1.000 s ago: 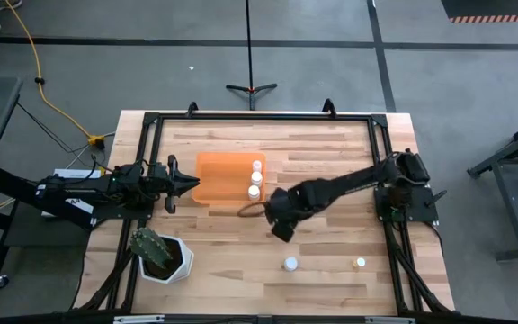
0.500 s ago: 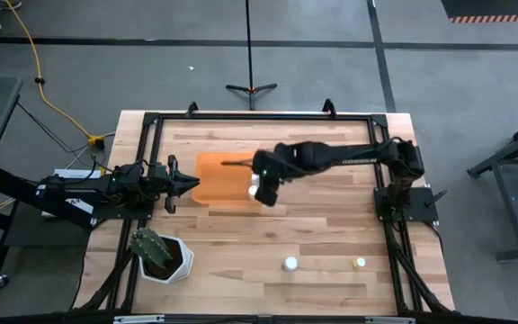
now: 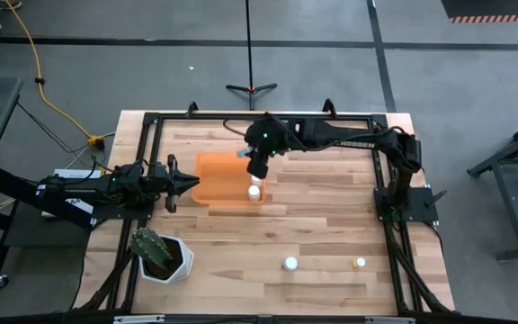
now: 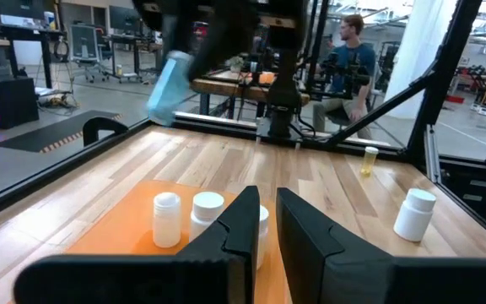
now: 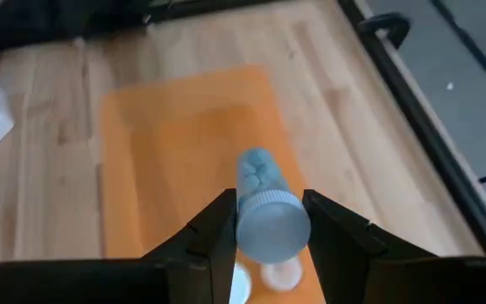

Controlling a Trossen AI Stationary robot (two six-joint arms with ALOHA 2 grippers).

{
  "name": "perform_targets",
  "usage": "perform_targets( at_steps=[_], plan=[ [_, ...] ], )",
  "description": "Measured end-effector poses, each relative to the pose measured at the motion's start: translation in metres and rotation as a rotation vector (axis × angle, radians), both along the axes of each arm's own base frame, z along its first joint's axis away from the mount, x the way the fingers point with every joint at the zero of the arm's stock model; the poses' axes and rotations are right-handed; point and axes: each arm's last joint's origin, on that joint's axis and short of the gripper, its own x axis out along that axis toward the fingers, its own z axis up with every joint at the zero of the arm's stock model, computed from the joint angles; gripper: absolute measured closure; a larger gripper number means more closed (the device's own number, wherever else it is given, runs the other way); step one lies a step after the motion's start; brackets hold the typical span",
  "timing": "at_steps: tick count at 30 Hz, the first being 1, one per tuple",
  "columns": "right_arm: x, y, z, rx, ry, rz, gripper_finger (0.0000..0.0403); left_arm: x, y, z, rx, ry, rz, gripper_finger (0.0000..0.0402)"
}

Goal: Pick and place pill bottles into a basket
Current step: Put the blue pill bottle in the orange bin

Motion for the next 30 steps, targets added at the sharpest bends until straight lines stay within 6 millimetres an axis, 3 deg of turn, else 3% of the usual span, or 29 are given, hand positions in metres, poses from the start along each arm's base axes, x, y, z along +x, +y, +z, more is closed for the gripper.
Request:
perform_targets(
  at_steps=[4,11,16,24,27,30],
  plan=[
    [0.002,-0.018,-0.003,0.005,-0.029,-0.009,0.0280,0.000,0.000,0.000,0.003,0.000,0.002,0.0323],
    [0.019,-0.032,-0.044,0.056,0.066,0.024,0.0280,0.000,0.000,0.000,0.003,-0.001,0.004,0.0323],
    [0.027,-0.039,-0.042,0.059,0.128,0.028,0.0280,0.000,0.000,0.000,0.004,-0.001,0.007,0.0323],
    [0.057,-0.040,-0.023,0.077,0.234,0.108,0.0280,0.000,0.000,0.000,0.004,-0.002,0.007,0.0323],
    [0.067,-0.041,-0.038,0.075,0.300,0.105,0.0280,0.000,0.000,0.000,0.004,-0.001,0.007,0.0323],
    [0.064,-0.037,-0.055,0.093,0.351,0.123,0.0280,0.000,0.000,0.000,0.003,-0.001,0.007,0.0323]
  ],
)
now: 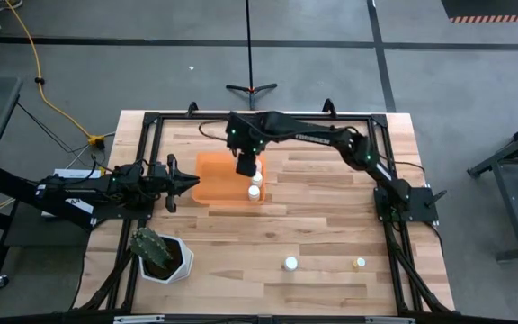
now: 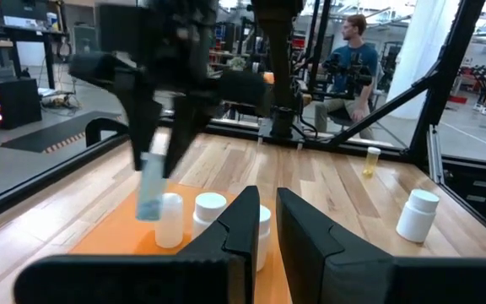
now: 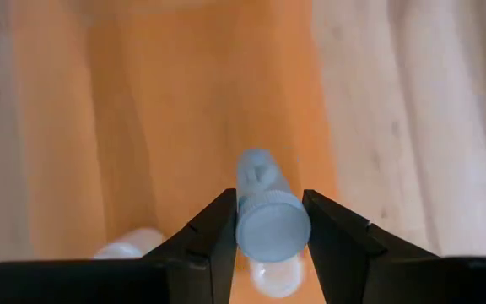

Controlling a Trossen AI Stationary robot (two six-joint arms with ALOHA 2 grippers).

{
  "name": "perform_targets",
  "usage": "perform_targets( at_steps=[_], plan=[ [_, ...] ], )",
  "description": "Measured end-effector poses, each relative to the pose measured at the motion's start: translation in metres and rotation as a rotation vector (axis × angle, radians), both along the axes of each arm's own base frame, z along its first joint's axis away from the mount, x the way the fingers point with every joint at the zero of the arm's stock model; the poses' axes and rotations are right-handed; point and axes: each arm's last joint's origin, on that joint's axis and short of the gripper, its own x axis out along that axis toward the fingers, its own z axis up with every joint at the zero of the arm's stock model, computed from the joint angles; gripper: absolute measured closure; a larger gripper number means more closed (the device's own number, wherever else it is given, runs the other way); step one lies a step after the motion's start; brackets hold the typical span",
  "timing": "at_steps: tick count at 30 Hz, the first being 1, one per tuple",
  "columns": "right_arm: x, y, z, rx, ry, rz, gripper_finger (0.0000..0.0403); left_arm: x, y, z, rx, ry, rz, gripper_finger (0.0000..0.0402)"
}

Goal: Pick and place pill bottles into a basket
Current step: Put the blue pill bottle in the orange bin

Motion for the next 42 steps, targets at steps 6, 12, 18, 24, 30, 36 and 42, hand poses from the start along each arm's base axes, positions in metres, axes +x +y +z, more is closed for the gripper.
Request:
perform_targets(
  at_steps=[6,12,18,24,30,36,42],
  plan=[
    [-0.006,0.000,-0.022,0.038,0.080,-0.008,0.0280,0.000,0.000,0.000,0.003,0.006,0.000,0.0323],
    [-0.003,0.006,-0.022,0.069,0.055,0.025,0.0280,0.000,0.000,0.000,0.003,0.006,0.000,0.0323],
    [0.001,0.021,-0.022,0.075,0.048,0.062,0.0280,0.000,0.000,0.000,0.003,0.006,0.000,0.0323],
    [0.006,0.044,-0.022,0.032,0.060,0.100,0.0280,0.000,0.000,-0.001,0.003,0.006,0.000,0.0323],
    [0.009,0.053,-0.027,0.026,0.065,0.109,0.0280,0.000,0.000,0.000,0.003,0.006,-0.001,0.0323],
    [0.015,0.054,-0.048,0.049,0.105,0.097,0.0280,0.000,0.000,0.000,0.003,0.006,-0.001,0.0323],
    [0.014,0.054,-0.053,0.048,0.133,0.094,0.0280,0.000,0.000,0.000,0.003,0.007,-0.008,0.0323]
  ],
)
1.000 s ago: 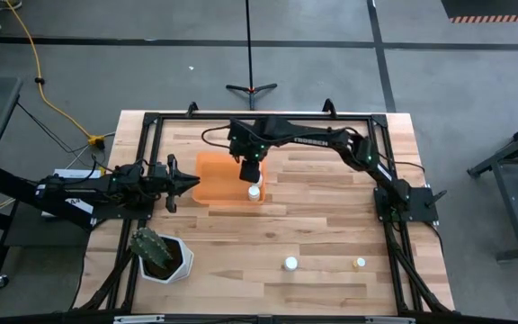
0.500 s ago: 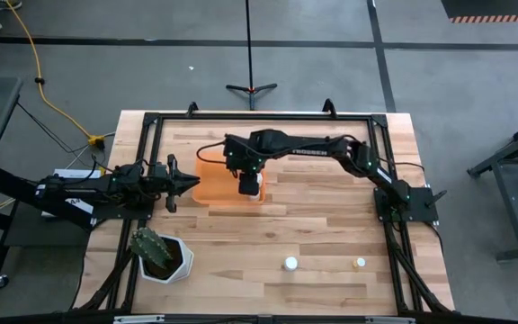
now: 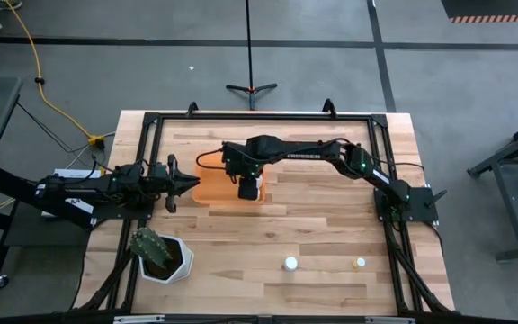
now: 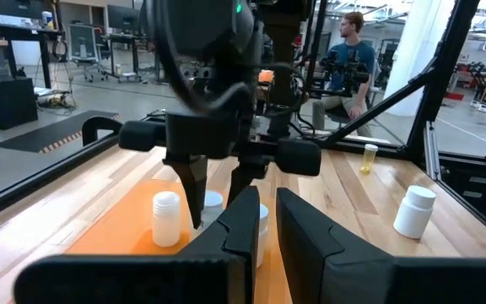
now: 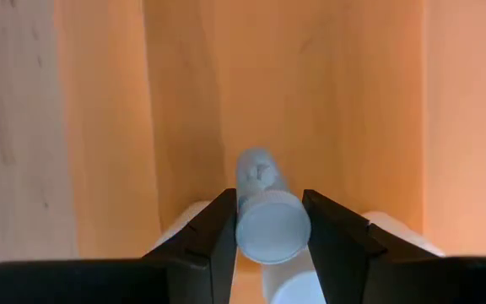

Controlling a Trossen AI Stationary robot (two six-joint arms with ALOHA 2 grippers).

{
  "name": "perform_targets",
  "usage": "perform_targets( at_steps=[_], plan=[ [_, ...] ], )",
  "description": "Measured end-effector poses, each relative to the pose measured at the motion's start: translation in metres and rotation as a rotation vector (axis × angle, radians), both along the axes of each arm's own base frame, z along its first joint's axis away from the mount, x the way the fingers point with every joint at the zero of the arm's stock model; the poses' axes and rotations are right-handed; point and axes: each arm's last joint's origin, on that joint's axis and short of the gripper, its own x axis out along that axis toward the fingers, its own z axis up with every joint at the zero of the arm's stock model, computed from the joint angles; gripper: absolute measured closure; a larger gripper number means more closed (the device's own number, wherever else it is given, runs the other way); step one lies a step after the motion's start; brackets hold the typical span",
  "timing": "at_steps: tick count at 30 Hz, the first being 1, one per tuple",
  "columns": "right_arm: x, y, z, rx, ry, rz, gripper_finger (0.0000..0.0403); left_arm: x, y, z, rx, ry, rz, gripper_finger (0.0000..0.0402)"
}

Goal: Pick and place pill bottles into a basket
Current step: Put the blue pill bottle in the orange bin

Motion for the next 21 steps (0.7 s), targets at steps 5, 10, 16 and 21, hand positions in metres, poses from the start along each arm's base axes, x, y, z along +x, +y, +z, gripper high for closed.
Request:
perform_targets(
  at_steps=[5,10,16,21],
  plan=[
    [-0.0009,-0.0015,-0.0033,-0.049,0.027,-0.016,0.0280,0.0000,0.0000,0.0000,0.000,0.000,0.000,0.0323],
    [-0.0009,-0.0020,-0.0032,-0.062,0.028,-0.019,0.0280,0.0000,0.0000,0.0000,0.000,0.000,0.000,0.0323],
    [-0.0019,-0.0017,-0.0035,-0.059,0.039,-0.017,0.0273,0.0000,0.0000,0.0000,0.000,0.000,0.000,0.0323],
    [-0.0021,-0.0015,-0.0036,-0.049,0.039,-0.015,0.0253,0.0000,0.0000,0.0000,0.000,0.000,0.000,0.0323]
  ],
)
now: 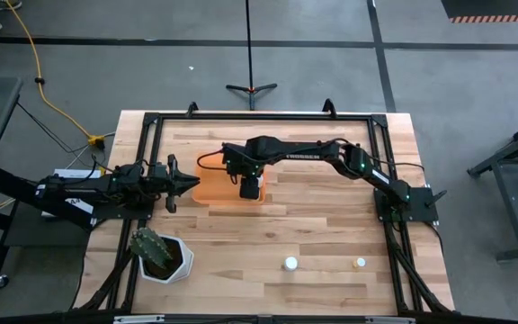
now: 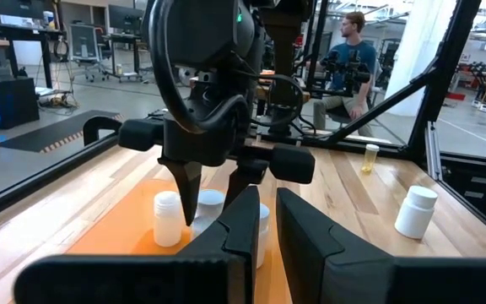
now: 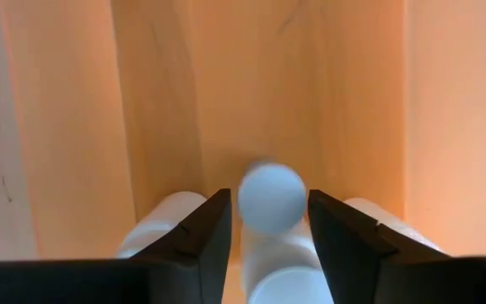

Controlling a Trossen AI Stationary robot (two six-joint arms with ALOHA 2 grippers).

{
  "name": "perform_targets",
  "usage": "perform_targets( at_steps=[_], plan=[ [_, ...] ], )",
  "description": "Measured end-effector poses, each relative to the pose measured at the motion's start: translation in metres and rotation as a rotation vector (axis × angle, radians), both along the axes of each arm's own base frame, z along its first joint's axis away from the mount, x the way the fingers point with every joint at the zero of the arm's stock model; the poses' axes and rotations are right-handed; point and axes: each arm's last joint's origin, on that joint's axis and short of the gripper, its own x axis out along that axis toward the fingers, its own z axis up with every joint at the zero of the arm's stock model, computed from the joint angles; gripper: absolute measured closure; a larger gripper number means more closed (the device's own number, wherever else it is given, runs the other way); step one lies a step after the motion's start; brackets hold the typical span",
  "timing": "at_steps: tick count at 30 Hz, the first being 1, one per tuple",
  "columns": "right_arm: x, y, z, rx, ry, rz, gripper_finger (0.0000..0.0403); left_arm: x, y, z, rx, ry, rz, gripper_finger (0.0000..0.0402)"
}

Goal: Pick and place pill bottles into a basket
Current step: Put the blue pill bottle in the orange bin, then put the yellow pill bottle in the orange bin

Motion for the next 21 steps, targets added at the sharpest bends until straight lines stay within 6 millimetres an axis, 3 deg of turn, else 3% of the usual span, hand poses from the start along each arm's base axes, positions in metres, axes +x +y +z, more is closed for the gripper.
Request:
perform_targets(
  at_steps=[9,16,21],
  plan=[
    [0.002,-0.002,0.009,-0.031,-0.028,-0.020,0.0203,0.000,0.000,0.000,0.000,0.000,0.001,0.0323],
    [0.005,-0.005,0.058,-0.083,-0.158,-0.061,0.0189,0.000,0.000,0.000,0.000,0.000,0.000,0.0323],
    [-0.020,0.000,0.092,-0.054,-0.153,-0.121,0.0193,0.000,0.000,0.000,0.000,0.001,0.000,0.0323]
  ],
)
